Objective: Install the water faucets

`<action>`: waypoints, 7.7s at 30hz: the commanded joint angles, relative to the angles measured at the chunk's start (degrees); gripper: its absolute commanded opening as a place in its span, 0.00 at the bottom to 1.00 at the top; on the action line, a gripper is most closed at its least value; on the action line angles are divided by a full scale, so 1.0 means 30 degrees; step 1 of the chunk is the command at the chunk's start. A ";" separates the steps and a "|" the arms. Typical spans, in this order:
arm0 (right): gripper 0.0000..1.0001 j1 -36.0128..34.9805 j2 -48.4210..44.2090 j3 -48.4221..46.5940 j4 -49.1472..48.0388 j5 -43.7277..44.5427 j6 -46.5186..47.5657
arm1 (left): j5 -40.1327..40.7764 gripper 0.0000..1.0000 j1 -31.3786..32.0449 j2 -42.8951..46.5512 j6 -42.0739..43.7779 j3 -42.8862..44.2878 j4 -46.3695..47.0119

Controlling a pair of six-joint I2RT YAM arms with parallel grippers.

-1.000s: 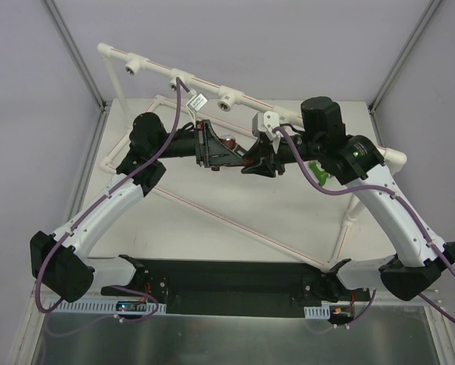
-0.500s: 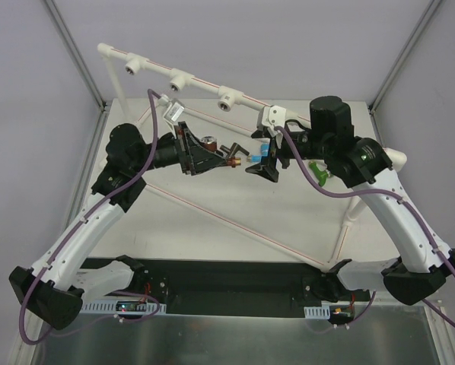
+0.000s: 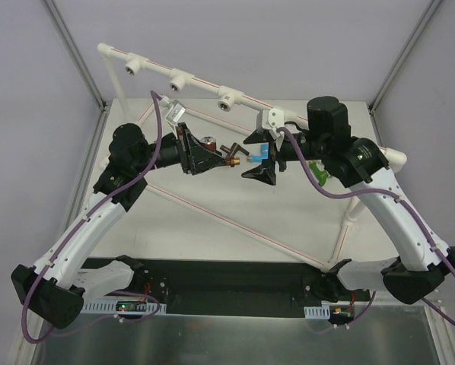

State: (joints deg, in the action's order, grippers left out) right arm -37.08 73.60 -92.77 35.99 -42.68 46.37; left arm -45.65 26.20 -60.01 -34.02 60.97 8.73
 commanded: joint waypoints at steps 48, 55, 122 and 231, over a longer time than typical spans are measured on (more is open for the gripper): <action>0.02 -0.0735 0.0602 -0.0014 -0.1947 -0.0804 -0.0633 | -0.1072 0.56 0.0848 0.0316 -0.2018 -0.0343 0.3211; 0.02 -0.0736 0.0690 -0.0043 -0.1859 -0.0892 -0.0632 | -0.0956 0.48 0.0848 0.0228 -0.2517 -0.0606 0.3973; 0.63 0.6120 0.3034 -0.5376 0.4879 1.0125 0.4172 | 0.1505 0.00 -1.2568 -0.0357 -0.3805 -0.1252 0.5026; 0.02 0.3688 -0.0423 -0.0219 0.2916 1.2585 0.4700 | 0.3615 0.00 -1.2335 -1.1258 -1.4502 0.3024 1.5755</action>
State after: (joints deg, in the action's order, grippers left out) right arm -24.62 73.45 -94.26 41.69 -5.78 65.01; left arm -33.89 -14.59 -93.54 -78.98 68.42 53.74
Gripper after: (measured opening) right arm 0.328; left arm 0.279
